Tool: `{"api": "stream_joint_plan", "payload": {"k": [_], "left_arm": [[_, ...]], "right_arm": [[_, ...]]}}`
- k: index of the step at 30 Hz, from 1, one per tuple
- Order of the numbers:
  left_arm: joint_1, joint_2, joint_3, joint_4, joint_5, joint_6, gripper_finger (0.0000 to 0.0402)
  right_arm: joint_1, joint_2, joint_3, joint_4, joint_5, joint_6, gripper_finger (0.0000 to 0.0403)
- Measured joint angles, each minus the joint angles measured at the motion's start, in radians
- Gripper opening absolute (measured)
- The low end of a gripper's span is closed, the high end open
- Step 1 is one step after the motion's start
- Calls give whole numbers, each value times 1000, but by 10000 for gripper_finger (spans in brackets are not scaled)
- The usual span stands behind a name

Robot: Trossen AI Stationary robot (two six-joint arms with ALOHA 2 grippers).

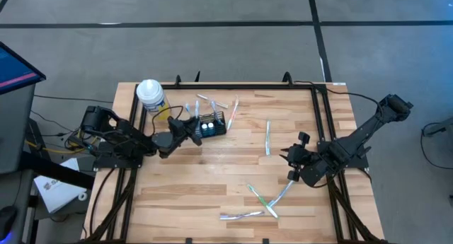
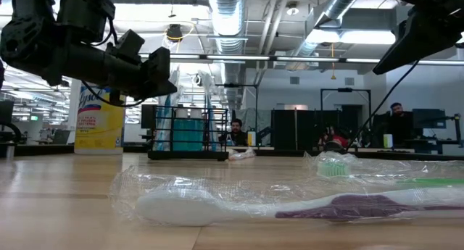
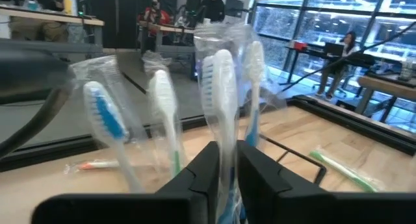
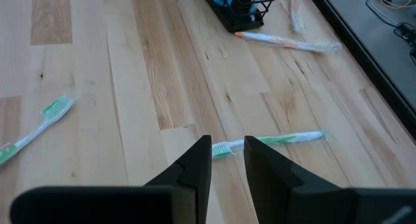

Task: Pick & Place toothbrushing station
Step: Put the top blue toothbrush into the mesh organizer, then put the blue toothbrush into the mesh organizer

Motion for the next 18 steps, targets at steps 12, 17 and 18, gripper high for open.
{"api": "stream_joint_plan", "payload": {"k": [12, 17, 18], "left_arm": [[-3, -53, 0, 7, 42, 0, 145], [-33, -113, 0, 5, 42, 74, 179], [-40, -126, 0, 4, 42, 86, 184]], "right_arm": [[0, 0, 0, 0, 0, 0, 82], [0, 0, 0, 8, 0, 0, 82], [0, 0, 0, 8, -1, 0, 82]]}}
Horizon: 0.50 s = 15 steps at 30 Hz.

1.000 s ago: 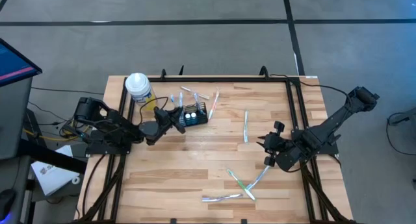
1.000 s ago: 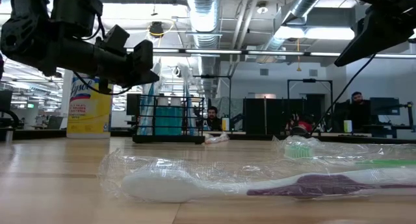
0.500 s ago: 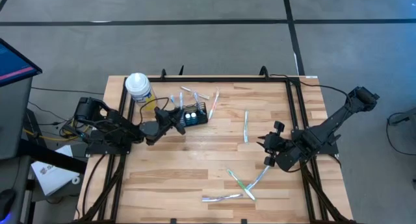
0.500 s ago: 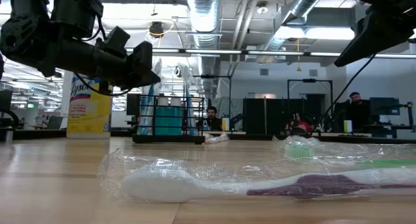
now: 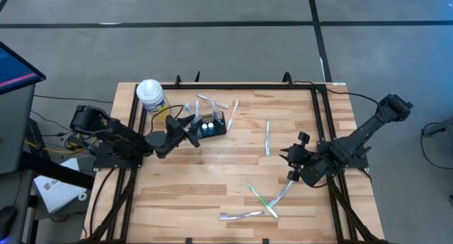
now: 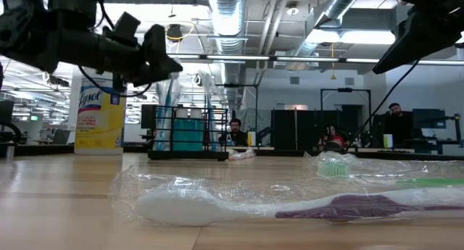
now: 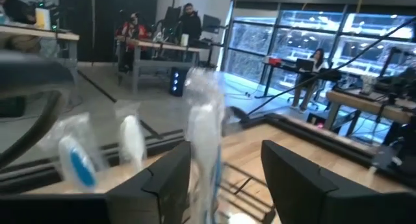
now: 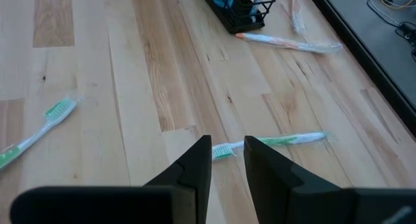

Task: Pick & Place toothbrushing station
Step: Put the blue toothbrush into the mesh organizer

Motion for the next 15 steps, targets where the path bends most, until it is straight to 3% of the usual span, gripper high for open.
{"api": "stream_joint_plan", "payload": {"k": [7, 15], "left_arm": [[-37, -65, 0, -1, -2, 55, 199], [-81, -133, 0, -1, -7, 56, 187]], "right_arm": [[-5, 12, 0, 7, -7, 1, 82], [-10, 62, 0, 12, -17, 29, 82]]}}
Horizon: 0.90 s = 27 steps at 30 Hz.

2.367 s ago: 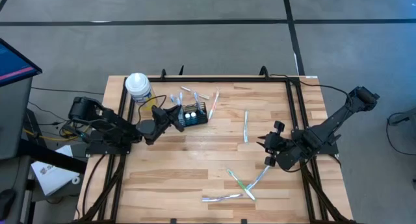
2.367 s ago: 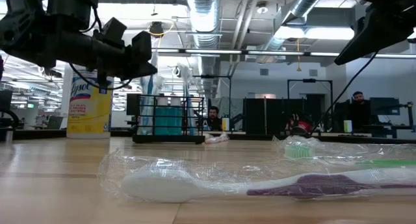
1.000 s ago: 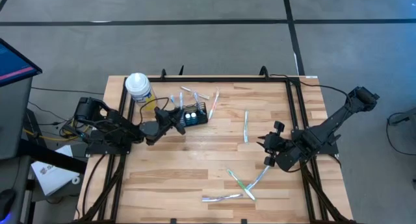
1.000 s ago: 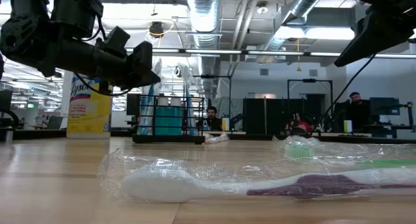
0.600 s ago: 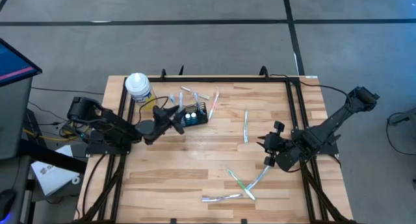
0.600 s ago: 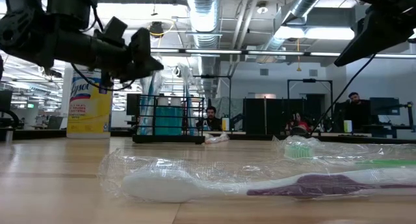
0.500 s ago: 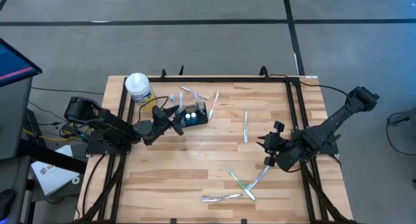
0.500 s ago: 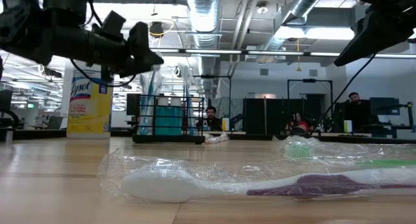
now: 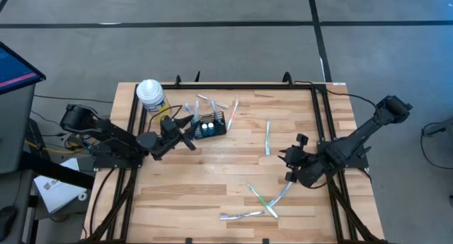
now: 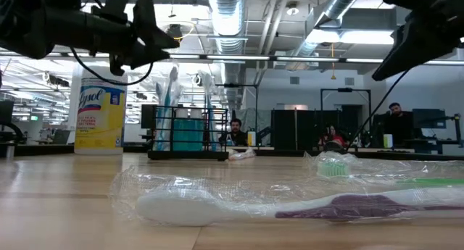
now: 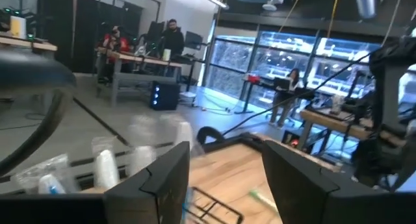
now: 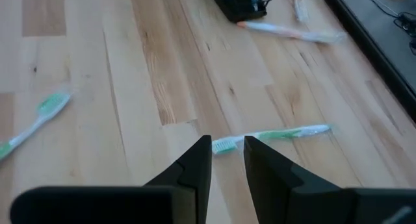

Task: Pick & Place toothbrushing station
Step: Put the blue toothbrush into the mesh organizer

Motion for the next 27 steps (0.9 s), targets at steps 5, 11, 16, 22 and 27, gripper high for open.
{"api": "stream_joint_plan", "payload": {"k": [5, 11, 16, 22, 27], "left_arm": [[-34, -40, 0, 2, 5, 22, 177], [-75, -57, 0, 4, 15, 76, 173], [-89, -56, 0, 1, 15, 78, 172], [-88, -56, 0, 2, 82, 75, 172], [-88, -56, 0, 3, 127, 75, 172]], "right_arm": [[-1, 68, 0, 29, -85, 3, 82], [6, 132, 0, 96, -237, -54, 82], [16, 153, 2, 137, -359, -56, 82], [21, 171, 4, 166, -535, -56, 82], [21, 207, 4, 159, -606, -58, 82]]}}
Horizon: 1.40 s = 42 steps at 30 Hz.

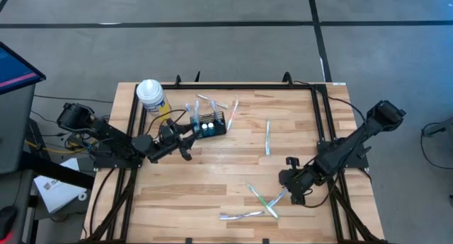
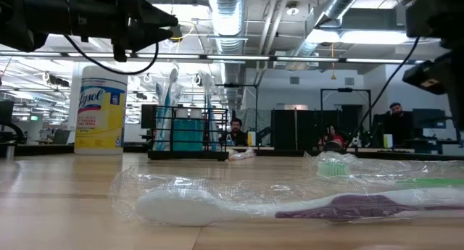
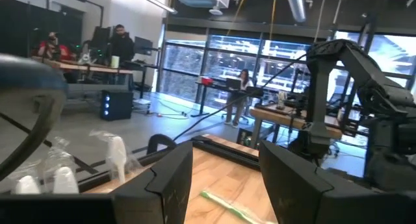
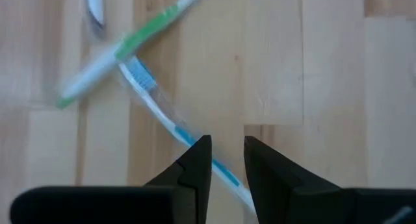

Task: Pick & Place toothbrushing station
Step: Put the blue toothbrush into the mesh organizer

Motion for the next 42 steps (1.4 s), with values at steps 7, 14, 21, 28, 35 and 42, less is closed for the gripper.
{"api": "stream_joint_plan", "payload": {"k": [7, 14, 21, 28, 35, 42], "left_arm": [[0, 0, 0, 0, 3, 0, 172], [0, 0, 0, 0, 3, 0, 172], [0, 0, 0, -1, 3, -1, 172], [0, 0, 0, -1, 3, -1, 172], [0, 0, 0, -1, 4, -1, 172], [0, 0, 0, -1, 3, -1, 172]], "right_arm": [[0, 61, 13, -47, -100, -1, 108], [-1, 124, 75, -150, -102, -24, 155], [-1, 210, 97, -172, -103, -61, 184], [-1, 290, 157, -259, -103, -122, 190], [-1, 345, 174, -293, -103, -125, 167], [-1, 354, 173, -291, -104, -129, 112]]}}
